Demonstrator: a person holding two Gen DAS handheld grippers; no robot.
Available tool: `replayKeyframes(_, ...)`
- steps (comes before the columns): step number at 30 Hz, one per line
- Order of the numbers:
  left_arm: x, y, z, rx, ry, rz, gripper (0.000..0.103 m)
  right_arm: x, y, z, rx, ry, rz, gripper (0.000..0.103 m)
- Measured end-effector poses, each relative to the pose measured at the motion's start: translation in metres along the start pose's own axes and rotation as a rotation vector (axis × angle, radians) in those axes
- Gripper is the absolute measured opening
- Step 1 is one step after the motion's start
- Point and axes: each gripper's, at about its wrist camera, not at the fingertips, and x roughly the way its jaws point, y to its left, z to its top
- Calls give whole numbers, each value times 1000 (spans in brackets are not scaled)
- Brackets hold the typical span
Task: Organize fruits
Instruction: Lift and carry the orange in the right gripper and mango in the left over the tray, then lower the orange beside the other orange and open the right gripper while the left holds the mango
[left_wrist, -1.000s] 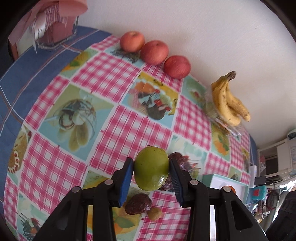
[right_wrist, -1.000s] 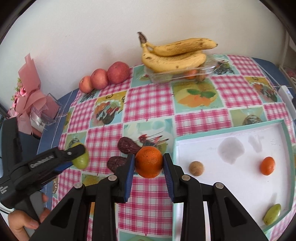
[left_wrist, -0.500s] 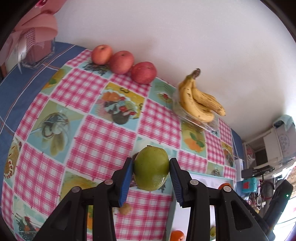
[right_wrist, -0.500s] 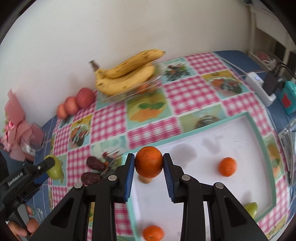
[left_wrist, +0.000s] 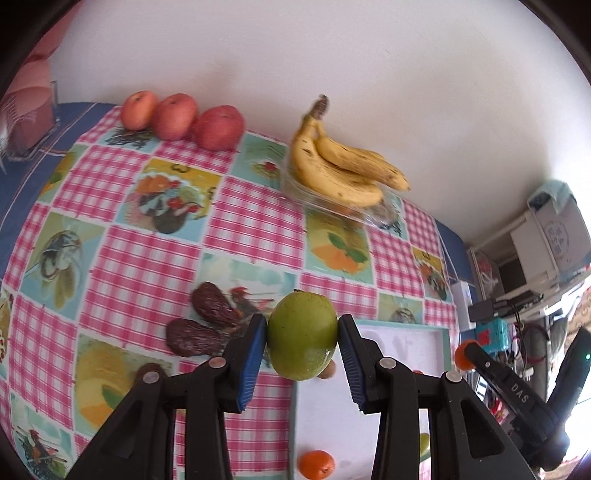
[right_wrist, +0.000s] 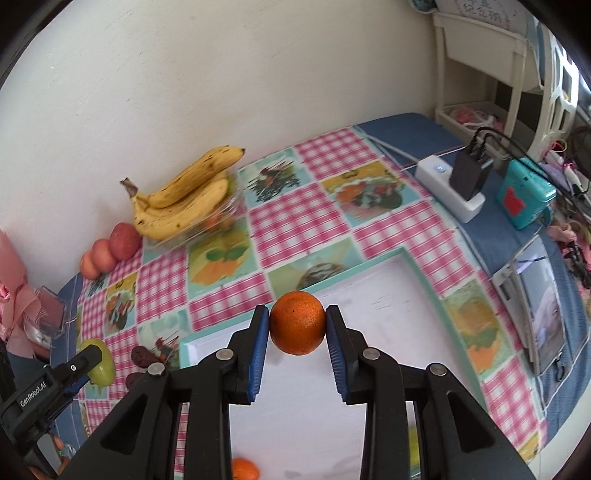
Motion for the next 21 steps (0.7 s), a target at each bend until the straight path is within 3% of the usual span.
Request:
replayKeyframes(12,30,-47,-19,110,78,1,42,-20,-6,9,-14,-51,-20,33)
replayKeyframes(21,73,-59,-44,169,206,54,42,21,-6,-4,-23,64,-24,33)
